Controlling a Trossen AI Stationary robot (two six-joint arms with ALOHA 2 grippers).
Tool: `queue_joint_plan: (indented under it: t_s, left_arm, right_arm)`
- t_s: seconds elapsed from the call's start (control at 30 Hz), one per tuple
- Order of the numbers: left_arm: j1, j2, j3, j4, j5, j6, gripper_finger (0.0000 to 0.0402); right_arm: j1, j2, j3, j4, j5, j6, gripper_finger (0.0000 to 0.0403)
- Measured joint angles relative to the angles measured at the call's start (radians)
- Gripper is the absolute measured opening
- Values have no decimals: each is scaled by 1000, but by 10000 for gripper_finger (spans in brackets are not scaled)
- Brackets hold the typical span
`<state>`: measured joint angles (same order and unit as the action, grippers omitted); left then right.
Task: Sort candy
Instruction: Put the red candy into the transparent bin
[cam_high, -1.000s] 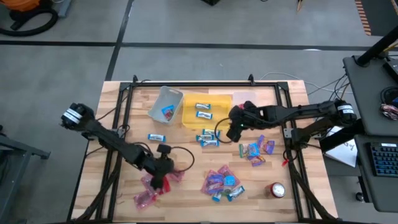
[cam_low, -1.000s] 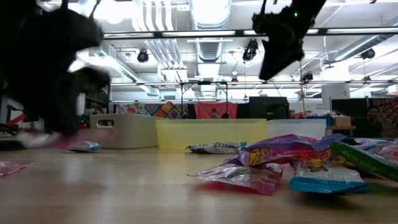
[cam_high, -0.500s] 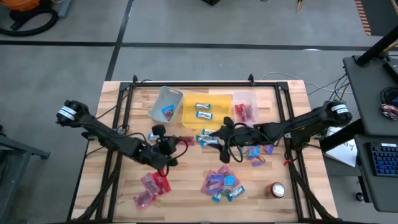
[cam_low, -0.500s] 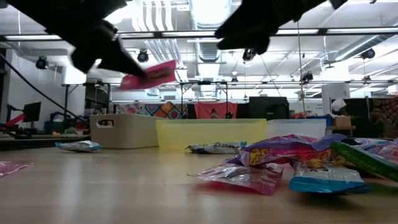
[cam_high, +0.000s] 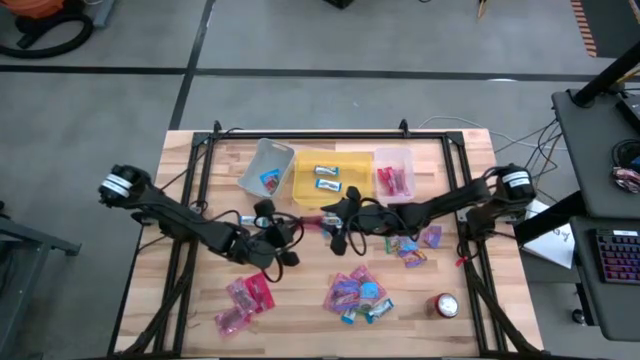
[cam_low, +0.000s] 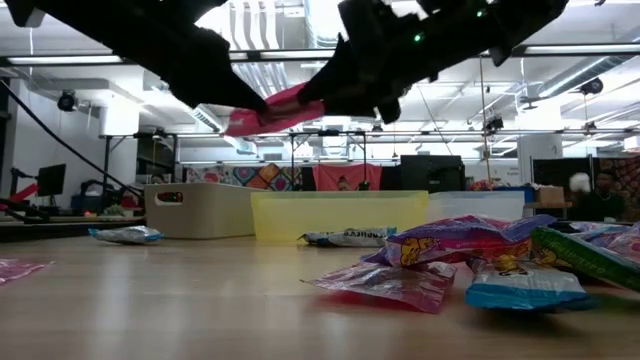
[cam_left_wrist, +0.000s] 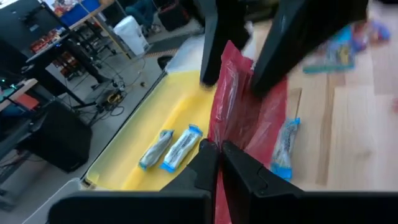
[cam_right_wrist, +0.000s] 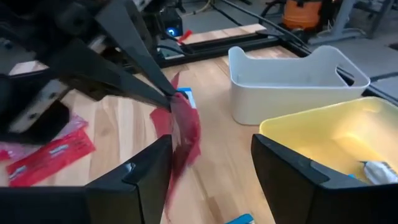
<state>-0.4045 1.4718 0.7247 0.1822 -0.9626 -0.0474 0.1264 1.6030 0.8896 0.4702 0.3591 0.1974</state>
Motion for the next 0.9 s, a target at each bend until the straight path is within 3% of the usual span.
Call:
queue_joint_plan:
  t_s: [0.2,0.43,0.57,0.73,0.9]
  left_arm:
    - [13,20,1,43,0,11,0]
    - [17,20,1,50,2,12,0]
    - [17,17,1,57,14,24,6]
    - [21,2,1,61,37,51,45]
    - [23,-29,1,54,37,94,80]
  right_arm:
    - [-9,49,24,-6,-6,12,177]
    - [-14,44,27,-4,-72,10,26]
    - [-14,28,27,-33,-80,12,15]
    - [-21,-31,28,-120,-78,12,12]
    - [-53,-129,62,-381,-50,21,11]
